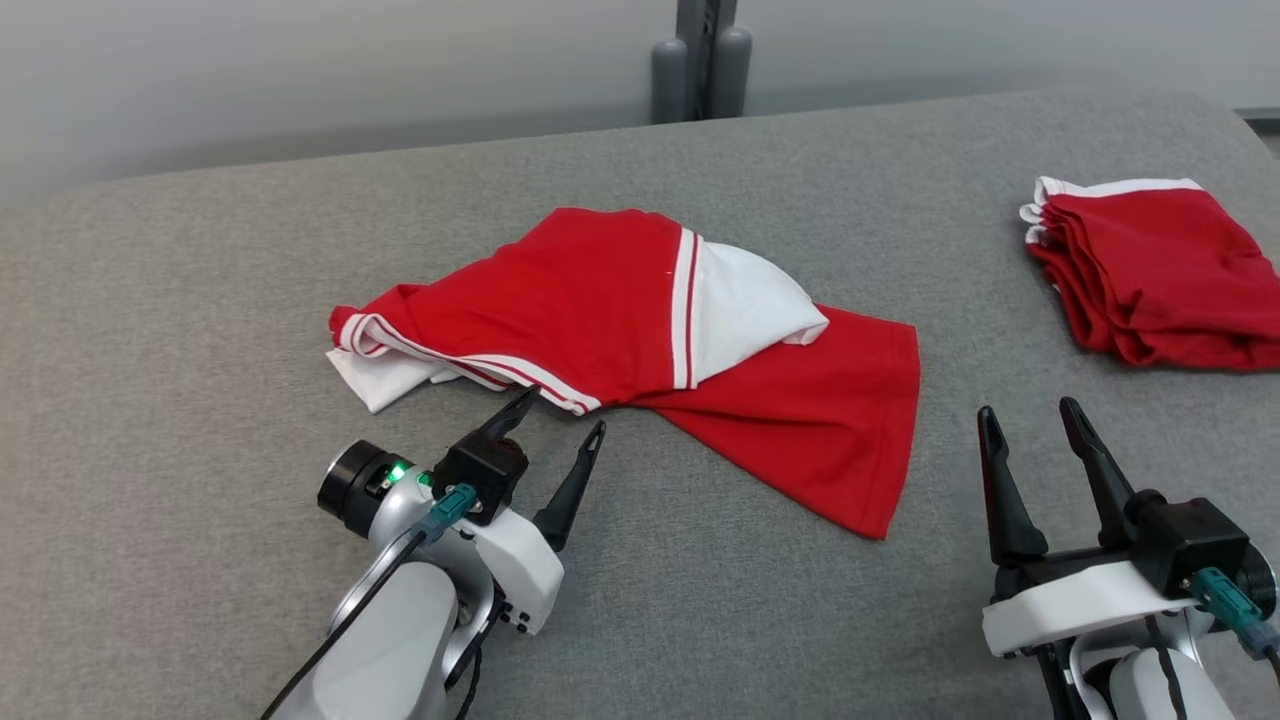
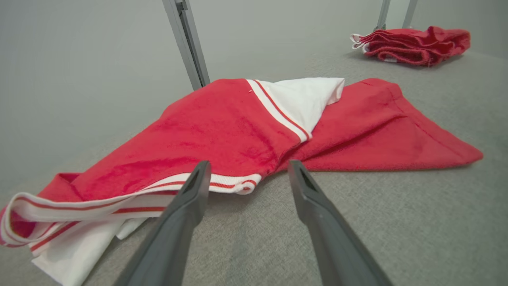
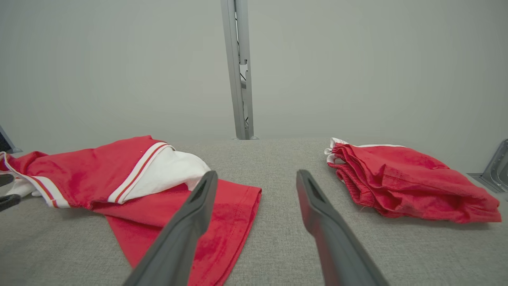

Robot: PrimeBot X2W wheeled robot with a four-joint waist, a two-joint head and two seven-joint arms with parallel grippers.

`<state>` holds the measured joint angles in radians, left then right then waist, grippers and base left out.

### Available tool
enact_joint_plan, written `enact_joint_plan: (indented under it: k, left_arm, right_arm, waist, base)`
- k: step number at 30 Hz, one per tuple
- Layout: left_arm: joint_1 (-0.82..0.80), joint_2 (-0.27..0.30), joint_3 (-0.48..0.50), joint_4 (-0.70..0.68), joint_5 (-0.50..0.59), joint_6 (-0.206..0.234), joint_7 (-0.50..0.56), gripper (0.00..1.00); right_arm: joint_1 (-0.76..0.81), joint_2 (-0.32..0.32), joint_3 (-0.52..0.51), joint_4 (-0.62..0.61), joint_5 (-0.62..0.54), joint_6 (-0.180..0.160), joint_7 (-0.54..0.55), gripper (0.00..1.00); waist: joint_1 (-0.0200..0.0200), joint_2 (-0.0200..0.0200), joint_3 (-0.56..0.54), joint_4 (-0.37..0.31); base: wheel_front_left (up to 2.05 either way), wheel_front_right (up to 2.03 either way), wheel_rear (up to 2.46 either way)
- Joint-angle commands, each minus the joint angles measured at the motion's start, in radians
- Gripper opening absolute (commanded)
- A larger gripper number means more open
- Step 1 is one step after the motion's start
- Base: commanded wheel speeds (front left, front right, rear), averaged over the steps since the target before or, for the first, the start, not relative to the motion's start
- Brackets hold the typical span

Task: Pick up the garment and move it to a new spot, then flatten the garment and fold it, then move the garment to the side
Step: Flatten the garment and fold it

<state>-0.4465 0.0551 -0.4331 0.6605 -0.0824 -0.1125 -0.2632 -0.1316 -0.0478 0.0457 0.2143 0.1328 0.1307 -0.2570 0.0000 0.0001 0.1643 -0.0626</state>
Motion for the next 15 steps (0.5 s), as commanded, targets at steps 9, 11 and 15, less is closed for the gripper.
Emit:
enact_joint_plan:
  k: [9,11,15]
  left_arm:
    - [-0.142,0.016,-0.025,0.190,0.026,0.014,-0.002,1.00]
    - [-0.152,0.021,-0.028,0.224,0.029,0.018,-0.002,1.00]
    - [-0.180,0.023,-0.029,0.275,0.033,0.034,-0.002,0.66]
  right_arm:
    - [-0.041,-0.005,0.000,0.009,0.015,0.000,-0.010,1.00]
    - [-0.042,-0.005,0.000,0.006,0.015,0.000,-0.010,1.00]
    - [-0.040,-0.005,0.002,0.002,0.017,0.000,-0.010,1.00]
  waist:
    - [0.0000,-0.0001,0.083,-0.094]
    - [0.0000,-0.0001,0.086,-0.100]
    - [0.0000,-0.0001,0.086,-0.106]
  base:
    - [0.00,0.00,0.00]
    - [0.00,0.00,0.00]
    - [0.00,0.00,0.00]
